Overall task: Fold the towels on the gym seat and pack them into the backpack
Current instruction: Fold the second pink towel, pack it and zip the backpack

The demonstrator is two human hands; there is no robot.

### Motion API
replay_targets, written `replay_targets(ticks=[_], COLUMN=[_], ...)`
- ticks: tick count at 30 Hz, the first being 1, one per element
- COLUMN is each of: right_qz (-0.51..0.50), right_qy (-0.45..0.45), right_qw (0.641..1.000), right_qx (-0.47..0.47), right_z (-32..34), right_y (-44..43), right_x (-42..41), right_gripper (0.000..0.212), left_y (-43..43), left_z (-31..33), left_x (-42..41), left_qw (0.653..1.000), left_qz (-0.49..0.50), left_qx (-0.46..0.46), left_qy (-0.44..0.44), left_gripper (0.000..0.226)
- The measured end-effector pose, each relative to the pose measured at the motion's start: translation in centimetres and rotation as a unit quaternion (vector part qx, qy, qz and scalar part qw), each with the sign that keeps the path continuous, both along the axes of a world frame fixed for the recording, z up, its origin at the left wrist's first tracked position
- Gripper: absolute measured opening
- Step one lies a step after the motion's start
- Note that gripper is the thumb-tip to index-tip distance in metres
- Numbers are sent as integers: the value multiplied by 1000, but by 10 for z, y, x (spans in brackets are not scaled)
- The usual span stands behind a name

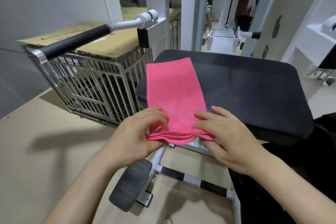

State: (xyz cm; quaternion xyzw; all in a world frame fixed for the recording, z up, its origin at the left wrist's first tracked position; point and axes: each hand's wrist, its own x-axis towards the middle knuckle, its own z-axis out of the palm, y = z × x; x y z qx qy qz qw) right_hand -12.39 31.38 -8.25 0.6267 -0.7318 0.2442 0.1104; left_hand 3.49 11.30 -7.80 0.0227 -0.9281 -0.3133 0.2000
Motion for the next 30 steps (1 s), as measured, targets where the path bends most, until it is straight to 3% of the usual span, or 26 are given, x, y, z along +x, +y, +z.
replay_targets(ticks=[4,10,13,18,21,24,27,30], right_qz=[-9,-66,-126,-197,-228,-248,-248,-244], right_qy=[-70,-166,-197,-190,-155,-106,-74,-45], right_qw=[997,978,970,960,955,955,957,959], right_qx=[-14,-106,-69,59,112,122,130,137], right_z=[18,47,58,73,68,59,58,59], right_y=[-15,-74,-109,-150,-164,-169,-173,-176], right_x=[-7,-38,-63,-95,-105,-105,-104,-105], right_gripper=[20,12,8,14,14,4,1,3], left_y=[-5,-29,-50,-83,-94,-96,-84,-70], left_z=[1,38,52,65,71,79,74,50], left_x=[-8,-57,-85,-118,-129,-116,-90,-76], left_qw=[996,967,964,974,964,941,946,937], left_qz=[35,172,215,212,207,168,70,14], left_qx=[80,178,145,27,90,246,283,343], left_qy=[-24,68,56,-69,-137,-160,-140,-68], left_gripper=[15,7,7,19,24,43,84,93])
